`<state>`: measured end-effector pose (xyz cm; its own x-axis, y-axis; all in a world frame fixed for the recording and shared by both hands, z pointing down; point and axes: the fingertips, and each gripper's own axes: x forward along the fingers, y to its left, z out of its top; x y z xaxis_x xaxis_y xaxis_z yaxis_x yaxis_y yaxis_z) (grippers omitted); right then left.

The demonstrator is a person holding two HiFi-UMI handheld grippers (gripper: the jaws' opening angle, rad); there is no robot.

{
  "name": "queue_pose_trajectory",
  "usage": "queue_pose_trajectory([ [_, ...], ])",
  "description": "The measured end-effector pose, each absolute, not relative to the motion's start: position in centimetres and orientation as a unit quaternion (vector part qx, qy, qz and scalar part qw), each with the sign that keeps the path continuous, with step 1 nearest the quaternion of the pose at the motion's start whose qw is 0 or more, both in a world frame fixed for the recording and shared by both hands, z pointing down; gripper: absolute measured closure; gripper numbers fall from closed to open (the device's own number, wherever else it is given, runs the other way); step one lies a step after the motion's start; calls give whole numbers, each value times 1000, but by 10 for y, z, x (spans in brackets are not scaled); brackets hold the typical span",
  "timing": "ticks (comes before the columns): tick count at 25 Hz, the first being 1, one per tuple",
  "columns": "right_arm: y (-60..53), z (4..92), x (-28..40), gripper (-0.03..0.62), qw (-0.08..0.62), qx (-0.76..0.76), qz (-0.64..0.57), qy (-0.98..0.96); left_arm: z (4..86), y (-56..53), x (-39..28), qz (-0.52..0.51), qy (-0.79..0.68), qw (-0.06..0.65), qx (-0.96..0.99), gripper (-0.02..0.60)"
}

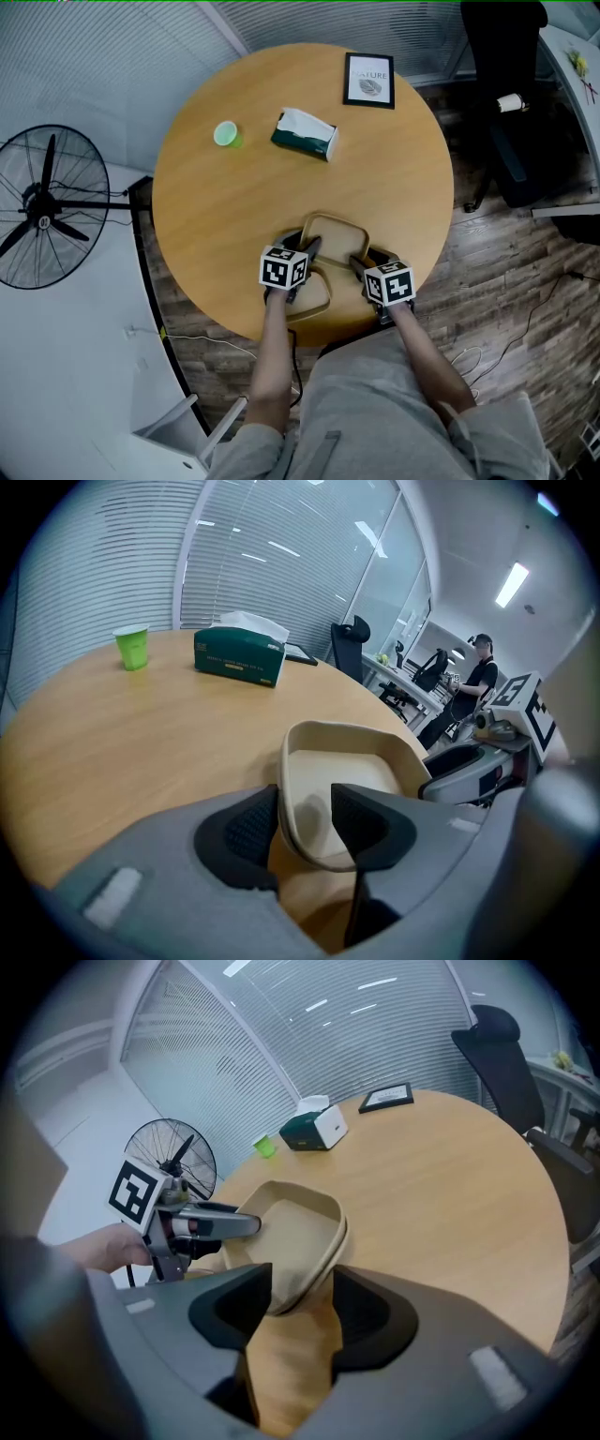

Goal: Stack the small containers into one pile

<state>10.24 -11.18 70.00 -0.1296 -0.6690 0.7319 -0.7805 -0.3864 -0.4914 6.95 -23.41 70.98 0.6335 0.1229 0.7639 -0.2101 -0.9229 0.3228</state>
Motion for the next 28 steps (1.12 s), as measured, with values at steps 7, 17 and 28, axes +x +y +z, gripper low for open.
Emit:
queue_pose_trajectory([
  [7, -125, 677, 103, 391, 46, 663, 490, -564, 694, -239, 60, 410, -40, 195, 890, 400],
  [17, -145, 645, 68, 391, 50, 630, 474, -613, 646, -253, 11, 363, -105, 194, 905, 399],
  [28, -148, 633, -11, 389, 72, 561, 483, -669, 631, -231, -96, 341, -189, 226, 893, 399],
])
